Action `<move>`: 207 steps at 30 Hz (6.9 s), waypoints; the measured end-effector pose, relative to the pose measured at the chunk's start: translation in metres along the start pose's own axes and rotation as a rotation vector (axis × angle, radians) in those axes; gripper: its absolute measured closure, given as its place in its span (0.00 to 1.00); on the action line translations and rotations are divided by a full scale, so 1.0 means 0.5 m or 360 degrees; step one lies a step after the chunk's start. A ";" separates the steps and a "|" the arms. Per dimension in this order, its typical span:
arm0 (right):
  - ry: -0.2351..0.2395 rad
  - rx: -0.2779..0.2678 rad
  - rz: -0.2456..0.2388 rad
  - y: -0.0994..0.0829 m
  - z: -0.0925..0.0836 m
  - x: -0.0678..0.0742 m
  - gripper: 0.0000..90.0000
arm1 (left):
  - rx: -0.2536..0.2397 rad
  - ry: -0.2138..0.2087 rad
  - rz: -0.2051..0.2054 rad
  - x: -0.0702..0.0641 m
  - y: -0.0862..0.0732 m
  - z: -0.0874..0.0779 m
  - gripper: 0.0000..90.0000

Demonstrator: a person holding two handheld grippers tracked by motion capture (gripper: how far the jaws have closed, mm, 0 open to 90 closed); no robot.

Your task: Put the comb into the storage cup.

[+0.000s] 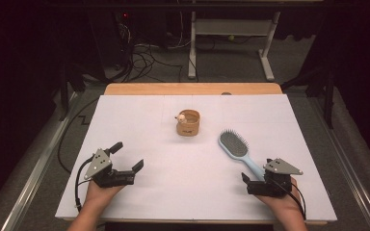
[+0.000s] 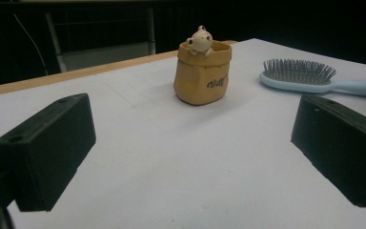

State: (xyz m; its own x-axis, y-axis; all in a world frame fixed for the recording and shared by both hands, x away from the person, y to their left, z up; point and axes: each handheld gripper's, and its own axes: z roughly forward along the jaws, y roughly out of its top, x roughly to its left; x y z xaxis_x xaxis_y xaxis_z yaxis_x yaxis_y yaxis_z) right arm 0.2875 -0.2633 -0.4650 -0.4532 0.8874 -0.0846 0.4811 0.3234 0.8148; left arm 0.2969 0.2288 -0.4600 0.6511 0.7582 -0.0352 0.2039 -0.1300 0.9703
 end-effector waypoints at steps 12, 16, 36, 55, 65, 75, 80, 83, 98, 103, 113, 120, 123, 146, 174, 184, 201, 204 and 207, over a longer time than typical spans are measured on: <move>0.0013 0.0026 -0.0019 0.016 0.000 0.009 0.00 | -0.0012 -0.0007 0.0009 -0.003 0.000 -0.004 0.02; 0.0014 0.0045 -0.0041 0.028 0.001 0.009 0.00 | 0.0015 -0.0005 0.0015 -0.004 -0.001 -0.001 0.02; 0.0157 0.0296 -0.0050 0.091 0.045 -0.002 0.00 | 0.0014 -0.0016 0.0038 -0.004 -0.003 0.000 0.01; 0.0210 0.0431 -0.0041 0.132 0.108 -0.038 0.00 | 0.0005 -0.0021 0.0039 -0.004 -0.005 0.001 0.00; 0.0226 0.0518 -0.0059 0.158 0.146 -0.046 0.00 | 0.0015 -0.0017 0.0042 -0.004 -0.007 0.002 0.00; 0.0235 0.0601 -0.0101 0.189 0.184 -0.040 0.00 | 0.0010 -0.0013 0.0042 -0.003 -0.006 0.000 0.00; 0.0234 0.0668 -0.0131 0.193 0.207 -0.030 0.01 | 0.0010 -0.0011 0.0036 -0.003 -0.006 0.000 0.00; 0.0232 0.0710 -0.0130 0.191 0.218 -0.027 0.01 | 0.0004 -0.0002 0.0032 -0.001 -0.006 -0.001 0.00; 0.0200 0.0764 -0.0145 0.188 0.229 -0.026 0.13 | -0.0001 0.0008 0.0030 0.000 -0.006 -0.002 0.00; 0.0199 0.0763 -0.0134 0.188 0.231 -0.027 0.13 | -0.0012 0.0018 0.0025 0.000 -0.005 -0.004 0.00; 0.0228 0.0752 -0.0145 0.187 0.229 -0.029 0.17 | -0.0013 0.0016 0.0027 0.001 -0.006 -0.004 0.00; 0.0241 0.0747 -0.0152 0.188 0.229 -0.028 0.21 | -0.0010 0.0013 0.0028 0.000 -0.006 -0.003 0.01; 0.0242 0.0749 -0.0156 0.189 0.229 -0.028 0.21 | -0.0011 0.0012 0.0028 -0.001 -0.007 -0.003 0.00; 0.0215 0.0844 -0.0148 0.202 0.236 -0.022 0.23 | -0.0010 0.0011 0.0025 -0.001 -0.008 -0.002 0.02; 0.0213 0.0755 -0.0149 0.216 0.131 -0.007 0.23 | -0.0002 0.0008 0.0005 -0.002 -0.009 -0.001 0.00; 0.0230 0.0738 -0.0133 0.205 0.100 0.005 0.23 | 0.0014 0.0007 0.0005 -0.002 -0.010 0.003 0.00; 0.0219 0.0606 -0.0103 0.197 0.093 0.017 0.23 | 0.0029 -0.0032 -0.0040 0.000 -0.009 0.003 0.00; 0.0217 0.0549 -0.0097 0.199 0.087 0.019 0.23 | 0.0042 -0.0023 -0.0050 0.002 -0.009 0.004 0.00; 0.0201 0.0470 -0.0091 0.197 0.080 0.020 0.23 | 0.0045 -0.0018 -0.0059 0.003 -0.009 0.004 0.00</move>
State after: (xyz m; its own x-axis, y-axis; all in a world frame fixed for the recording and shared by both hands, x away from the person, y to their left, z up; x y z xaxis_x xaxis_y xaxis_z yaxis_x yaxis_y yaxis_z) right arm 0.3606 -0.2096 -0.4086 -0.5666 0.8231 -0.0384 0.6407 0.4694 0.6076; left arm 0.2985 0.2294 -0.4649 0.6509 0.7555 -0.0742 0.2487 -0.1199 0.9611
